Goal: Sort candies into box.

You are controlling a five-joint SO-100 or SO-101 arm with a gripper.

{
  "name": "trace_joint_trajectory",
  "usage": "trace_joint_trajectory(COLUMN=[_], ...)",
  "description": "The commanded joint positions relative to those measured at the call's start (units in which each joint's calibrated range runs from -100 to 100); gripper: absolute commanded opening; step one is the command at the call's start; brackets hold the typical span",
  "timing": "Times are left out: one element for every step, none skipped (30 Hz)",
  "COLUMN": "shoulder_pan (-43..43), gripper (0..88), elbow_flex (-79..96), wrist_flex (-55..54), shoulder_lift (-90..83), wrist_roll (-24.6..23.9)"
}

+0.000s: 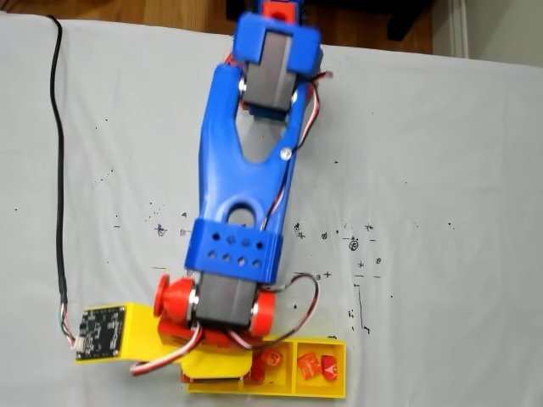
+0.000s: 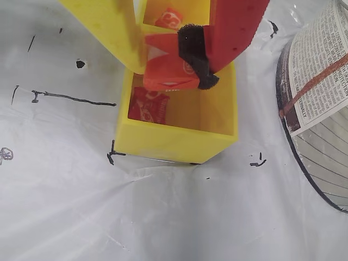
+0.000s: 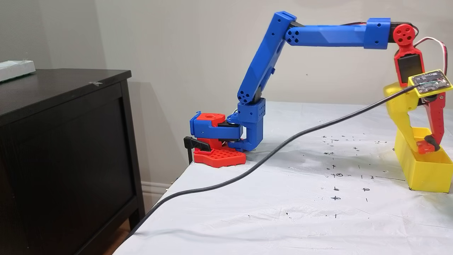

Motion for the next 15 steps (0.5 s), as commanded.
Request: trace_joint_trajectory(shoulder_pan=[-0.1,-0.1,-0.1,-0.1,0.0,0.0,0.0,0.0,0.0,0.0,0.0,0.1,0.1,0.2,0.3], gripper=[11.3,15.2,16.4,17.5,19.5,21.5,23.3,24.7,26.4,29.3,32.3,34.0,34.6,34.8,35.2], elbow_flex=[-15.9,-19.0,-23.8,-29.4,-36.7,-43.4,-49.6,-53.1,-55.6,-56.3,-56.5,-56.8,-57.3,-57.7,-57.7], wrist_flex=[7.0,8.9,11.8,14.8,18.3,21.1,23.2,24.2,24.8,24.8,24.8,24.8,24.9,25.4,25.7], shoulder_lift=[3.5,5.0,7.3,10.0,13.4,16.5,19.4,21.1,22.4,22.8,23.0,23.1,23.2,23.0,22.7], wrist_roll=[0.4,0.4,0.5,0.5,0.4,0.3,0.5,0.6,0.7,0.8,0.9,0.9,1.0,1.0,1.0])
